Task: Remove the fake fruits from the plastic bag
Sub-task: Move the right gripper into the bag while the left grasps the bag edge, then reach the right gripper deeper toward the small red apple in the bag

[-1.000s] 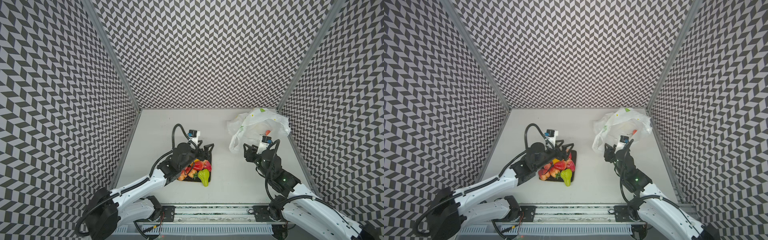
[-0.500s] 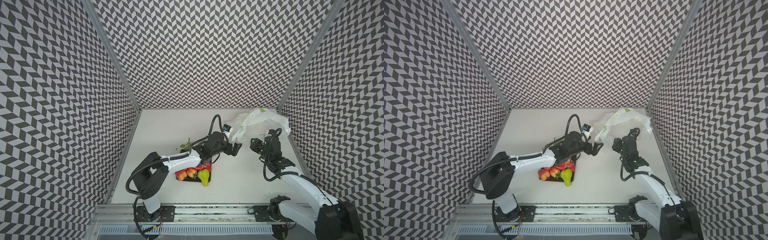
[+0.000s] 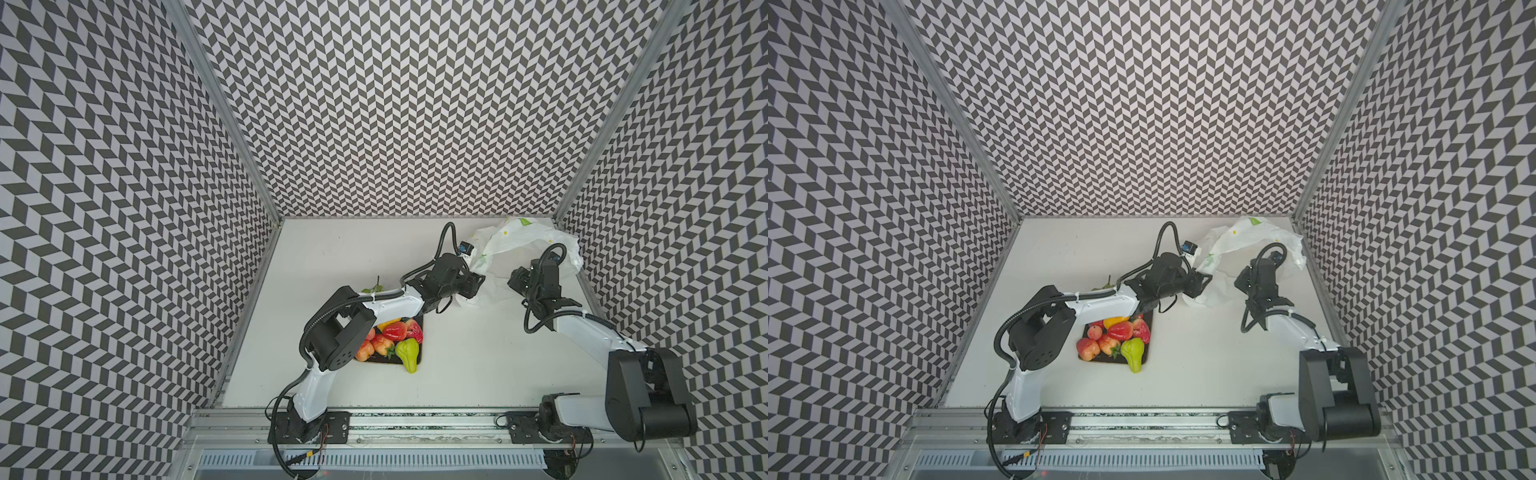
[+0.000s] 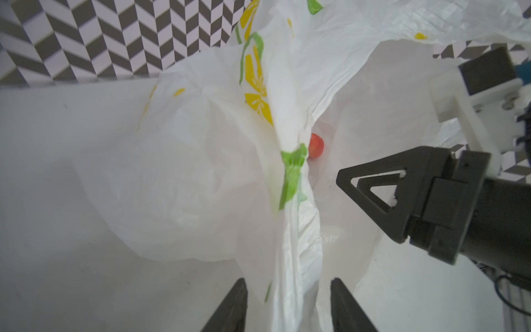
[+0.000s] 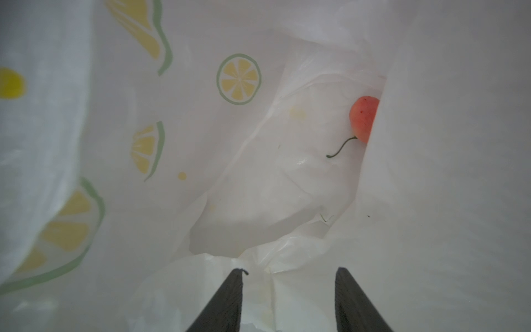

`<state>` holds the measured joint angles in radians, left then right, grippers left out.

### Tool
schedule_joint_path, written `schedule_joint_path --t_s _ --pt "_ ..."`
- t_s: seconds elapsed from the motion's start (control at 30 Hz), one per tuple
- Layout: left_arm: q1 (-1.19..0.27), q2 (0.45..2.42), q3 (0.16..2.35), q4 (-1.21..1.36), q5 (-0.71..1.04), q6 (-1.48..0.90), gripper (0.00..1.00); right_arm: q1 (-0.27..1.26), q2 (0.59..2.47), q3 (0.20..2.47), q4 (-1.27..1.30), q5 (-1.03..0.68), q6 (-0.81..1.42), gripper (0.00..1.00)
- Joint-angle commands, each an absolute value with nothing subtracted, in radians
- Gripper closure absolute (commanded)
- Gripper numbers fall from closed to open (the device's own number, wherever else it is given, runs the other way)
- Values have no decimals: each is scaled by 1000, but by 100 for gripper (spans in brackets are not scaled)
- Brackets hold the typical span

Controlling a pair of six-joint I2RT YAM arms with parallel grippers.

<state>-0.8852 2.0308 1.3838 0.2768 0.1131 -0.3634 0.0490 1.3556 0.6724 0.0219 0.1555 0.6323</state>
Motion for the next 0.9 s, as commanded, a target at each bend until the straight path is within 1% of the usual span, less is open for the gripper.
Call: schedule_joint_path --t_s 0.0,0.03,0.13,0.23,0.3,0.53,0.73,0.87 --pt "-889 1999 1333 376 159 -365 69 17 1364 664 -1 188 703 49" --pt "-890 1994 1314 396 175 -372 74 3 1364 650 -1 181 717 49" --pt "-905 1981 1283 416 196 -375 86 -31 1360 605 -1 150 743 50" --pt "-928 1951 1239 440 201 -371 96 -77 1346 561 -6 115 762 50" --pt "-947 1930 1206 458 196 -368 100 -112 1333 533 -6 85 769 50" --pt "-1021 1855 1116 471 157 -335 100 -206 1265 491 -15 -35 761 51" --pt "-1053 1824 1106 473 125 -354 100 -218 1154 515 -41 -7 740 51" --pt "-1081 1813 1101 483 116 -367 100 -219 1153 535 -33 -2 734 51"
